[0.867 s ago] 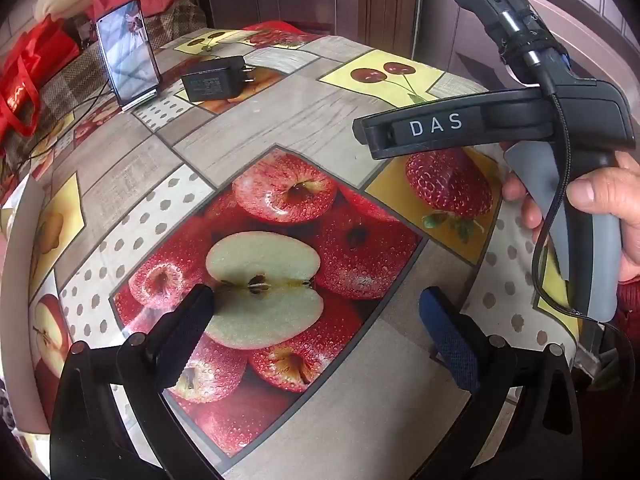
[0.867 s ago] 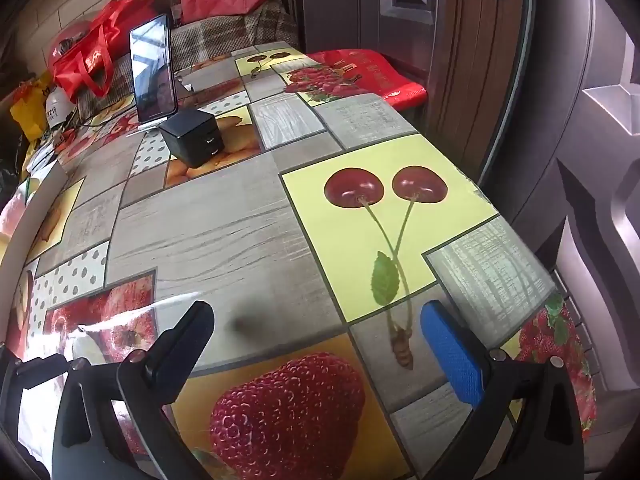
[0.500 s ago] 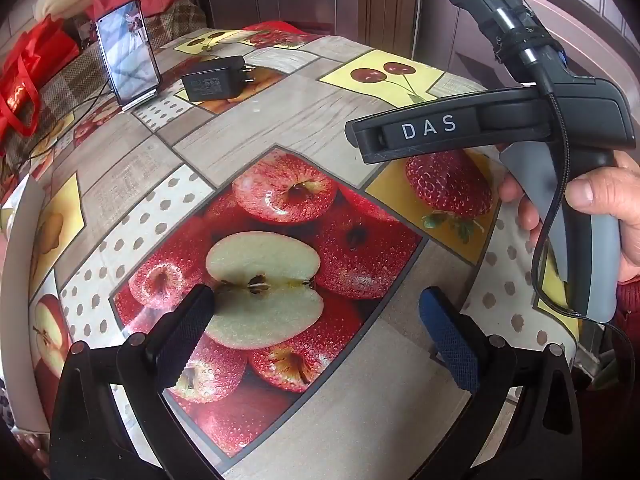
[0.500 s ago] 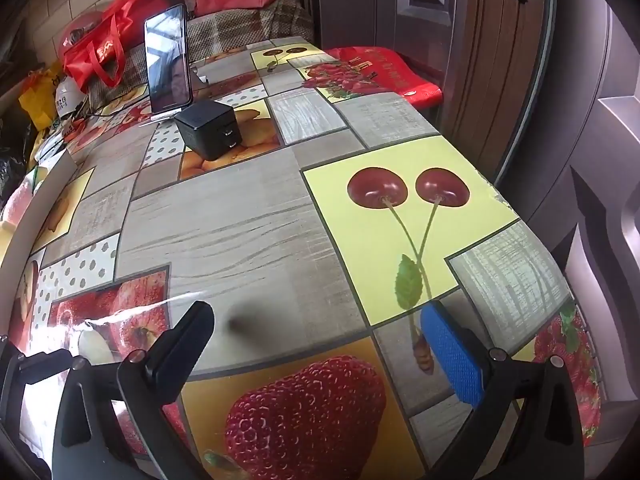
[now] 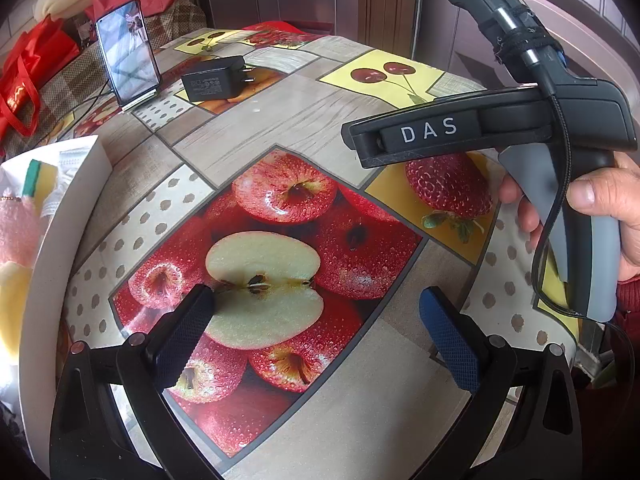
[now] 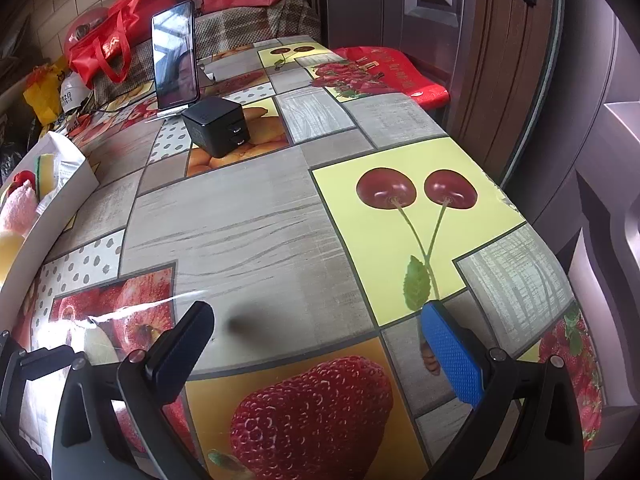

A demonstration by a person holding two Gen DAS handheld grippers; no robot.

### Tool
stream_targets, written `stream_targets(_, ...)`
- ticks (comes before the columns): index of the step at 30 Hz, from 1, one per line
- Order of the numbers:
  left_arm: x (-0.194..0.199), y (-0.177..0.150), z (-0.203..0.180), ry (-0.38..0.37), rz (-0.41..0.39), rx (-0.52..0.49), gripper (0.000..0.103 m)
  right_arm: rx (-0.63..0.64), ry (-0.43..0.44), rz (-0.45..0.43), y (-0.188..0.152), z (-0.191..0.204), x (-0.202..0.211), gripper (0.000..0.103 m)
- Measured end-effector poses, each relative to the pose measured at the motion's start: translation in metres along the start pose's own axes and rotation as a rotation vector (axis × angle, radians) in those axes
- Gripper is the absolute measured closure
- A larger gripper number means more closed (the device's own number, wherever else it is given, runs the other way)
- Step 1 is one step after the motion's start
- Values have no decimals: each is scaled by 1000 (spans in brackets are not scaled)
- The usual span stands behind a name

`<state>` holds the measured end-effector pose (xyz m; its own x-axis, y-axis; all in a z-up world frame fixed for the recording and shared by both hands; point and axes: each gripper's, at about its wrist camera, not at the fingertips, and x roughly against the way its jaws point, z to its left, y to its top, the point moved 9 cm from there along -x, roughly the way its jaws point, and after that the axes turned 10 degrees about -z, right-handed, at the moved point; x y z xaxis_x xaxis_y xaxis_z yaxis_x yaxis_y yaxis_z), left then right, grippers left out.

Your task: Organize soft objects

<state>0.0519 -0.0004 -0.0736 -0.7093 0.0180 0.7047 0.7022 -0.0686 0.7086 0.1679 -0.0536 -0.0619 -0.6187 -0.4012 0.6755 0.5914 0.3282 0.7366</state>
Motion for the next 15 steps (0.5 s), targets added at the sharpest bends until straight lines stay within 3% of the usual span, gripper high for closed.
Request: stream_targets(15,0,0,0,0,0,0,0,46,3,20,3,11,-10,0)
